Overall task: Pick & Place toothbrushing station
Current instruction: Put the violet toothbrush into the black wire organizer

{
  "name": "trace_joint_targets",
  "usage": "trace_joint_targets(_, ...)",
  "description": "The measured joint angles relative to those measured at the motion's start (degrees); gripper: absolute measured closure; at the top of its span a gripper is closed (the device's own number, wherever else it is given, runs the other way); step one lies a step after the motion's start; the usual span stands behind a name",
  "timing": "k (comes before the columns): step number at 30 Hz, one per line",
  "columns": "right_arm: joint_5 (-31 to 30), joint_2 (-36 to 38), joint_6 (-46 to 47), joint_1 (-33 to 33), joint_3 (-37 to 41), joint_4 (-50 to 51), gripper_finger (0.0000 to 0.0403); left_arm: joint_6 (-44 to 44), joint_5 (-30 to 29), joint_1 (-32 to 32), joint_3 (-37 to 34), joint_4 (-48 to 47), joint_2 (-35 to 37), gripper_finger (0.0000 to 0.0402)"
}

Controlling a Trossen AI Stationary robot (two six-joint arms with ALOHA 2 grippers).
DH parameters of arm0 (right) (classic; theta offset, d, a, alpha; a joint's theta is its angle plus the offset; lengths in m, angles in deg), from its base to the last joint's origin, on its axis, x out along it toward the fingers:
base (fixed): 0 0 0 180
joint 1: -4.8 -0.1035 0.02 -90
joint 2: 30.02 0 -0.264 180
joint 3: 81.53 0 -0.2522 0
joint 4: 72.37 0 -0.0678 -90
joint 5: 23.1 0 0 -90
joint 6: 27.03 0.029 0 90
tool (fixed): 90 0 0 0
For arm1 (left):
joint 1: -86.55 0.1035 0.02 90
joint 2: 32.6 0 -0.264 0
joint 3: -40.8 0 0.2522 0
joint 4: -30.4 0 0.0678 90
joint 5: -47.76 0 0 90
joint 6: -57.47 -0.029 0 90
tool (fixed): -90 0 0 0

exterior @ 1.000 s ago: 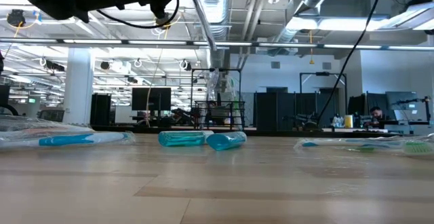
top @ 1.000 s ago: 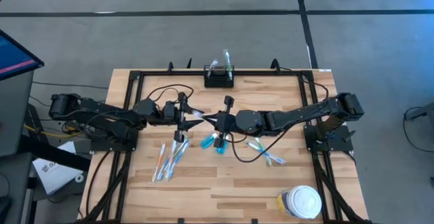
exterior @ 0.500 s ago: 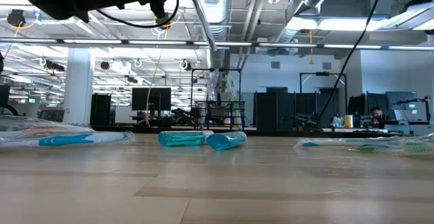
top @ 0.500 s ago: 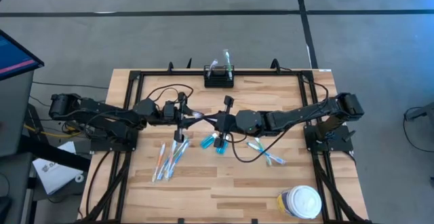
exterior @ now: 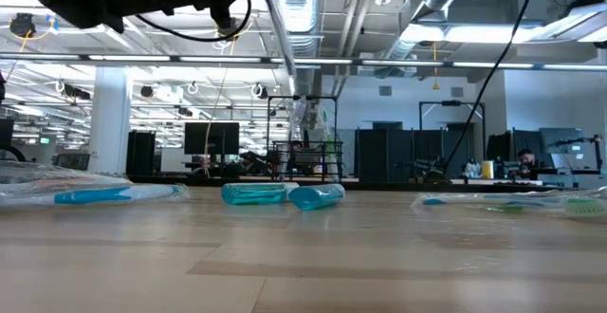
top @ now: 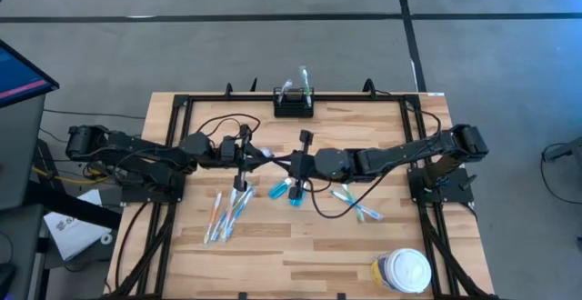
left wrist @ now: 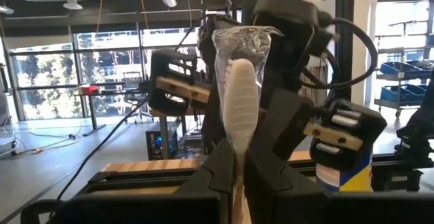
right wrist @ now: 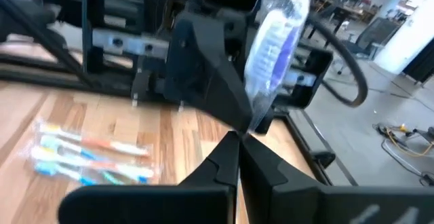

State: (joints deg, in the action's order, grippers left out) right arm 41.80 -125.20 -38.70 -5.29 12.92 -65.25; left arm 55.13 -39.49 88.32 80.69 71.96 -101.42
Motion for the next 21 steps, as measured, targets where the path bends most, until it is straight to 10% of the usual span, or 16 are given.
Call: trace_joint_targets(21, -0.5, 0.0, 4.1, 3.7, 0.1, 12.7, 0.0284, 1.3, 0.3, 10.7, 0.0, -3.8, 0.1, 0.0395)
